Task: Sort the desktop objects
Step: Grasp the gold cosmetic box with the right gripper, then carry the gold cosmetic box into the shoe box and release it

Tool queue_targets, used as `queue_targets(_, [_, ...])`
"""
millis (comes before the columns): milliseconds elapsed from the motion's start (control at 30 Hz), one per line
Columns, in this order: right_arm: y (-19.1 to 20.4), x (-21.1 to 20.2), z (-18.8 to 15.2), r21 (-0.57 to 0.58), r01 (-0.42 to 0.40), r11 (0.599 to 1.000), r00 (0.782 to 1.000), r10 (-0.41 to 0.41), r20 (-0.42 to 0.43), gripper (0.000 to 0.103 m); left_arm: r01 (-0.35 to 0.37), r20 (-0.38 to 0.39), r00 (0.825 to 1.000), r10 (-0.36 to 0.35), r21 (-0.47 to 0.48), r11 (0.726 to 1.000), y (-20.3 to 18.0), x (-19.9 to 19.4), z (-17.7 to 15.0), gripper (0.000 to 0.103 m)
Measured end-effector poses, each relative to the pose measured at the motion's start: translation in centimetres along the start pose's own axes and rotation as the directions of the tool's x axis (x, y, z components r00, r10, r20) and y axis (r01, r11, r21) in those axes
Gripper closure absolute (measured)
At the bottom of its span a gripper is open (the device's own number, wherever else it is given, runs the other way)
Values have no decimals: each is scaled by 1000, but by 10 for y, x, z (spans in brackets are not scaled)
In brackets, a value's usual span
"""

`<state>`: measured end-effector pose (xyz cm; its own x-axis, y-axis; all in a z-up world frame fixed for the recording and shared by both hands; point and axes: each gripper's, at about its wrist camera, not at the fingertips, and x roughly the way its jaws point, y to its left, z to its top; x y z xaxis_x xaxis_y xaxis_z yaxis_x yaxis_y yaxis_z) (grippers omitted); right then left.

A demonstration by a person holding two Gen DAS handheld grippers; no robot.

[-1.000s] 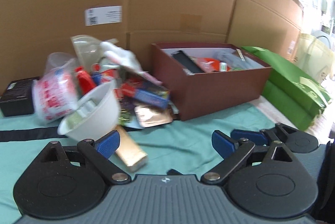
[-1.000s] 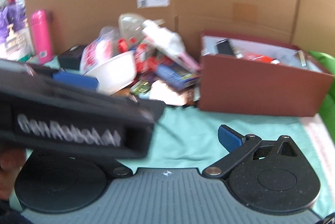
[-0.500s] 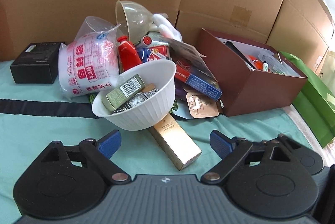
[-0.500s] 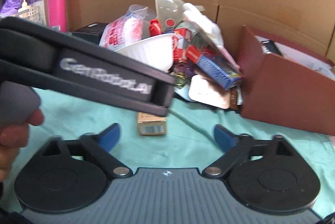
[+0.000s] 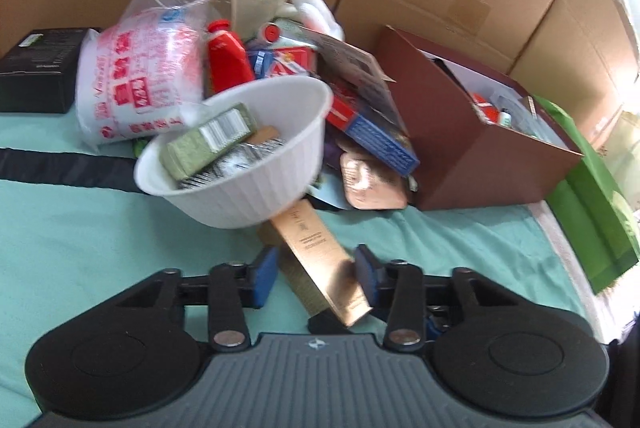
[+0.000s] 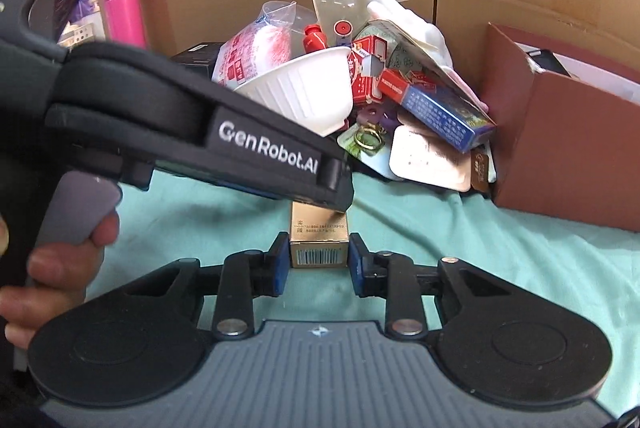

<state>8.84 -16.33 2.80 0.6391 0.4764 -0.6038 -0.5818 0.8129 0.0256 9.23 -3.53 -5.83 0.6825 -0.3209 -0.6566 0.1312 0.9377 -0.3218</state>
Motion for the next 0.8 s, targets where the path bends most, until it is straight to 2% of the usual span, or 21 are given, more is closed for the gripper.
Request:
queue_targets(133, [-5,-15,-10,-11,27,1000,1000,-27,-9,74,32,-20,999,-31,26,999,-13,2,-6,60])
queue_targets(200, [-9,-24,-16,-6,34,999,999,-34,-12,74,49,-31,998,-48,22,999,-16,6,-7,54])
queue_targets(267, [-10,-29,-19,-13,39,999,999,-39,-13,73,38,-49,998,-36,33,999,-20,12,-8,43])
queue_targets(300, [-10,-29,-20,-14,42,999,999,-42,-12,73,33,-51,998,-31,41,999,-22,13,-9,43])
queue_targets(400, [-9,-28,-19,-20,49,999,999,-49,-10,73,22,-61,998,-17,75,997,-30,16,-9,46])
queue_targets(467, [-7,-29,-20,-17,47,999,999,-47,-9,72,36,-67,997,-30,78,996,-30,16,-9,51])
queue_targets(667, [-7,-28,-20,-5,57,998,998,-57,-4,68,25,-67,998,-18,105,994,-35,20,-10,50])
queue_targets(800, [-6,-29,-20,-2,53,999,999,-53,-3,71,37,-75,997,-29,106,994,-38,18,-10,56])
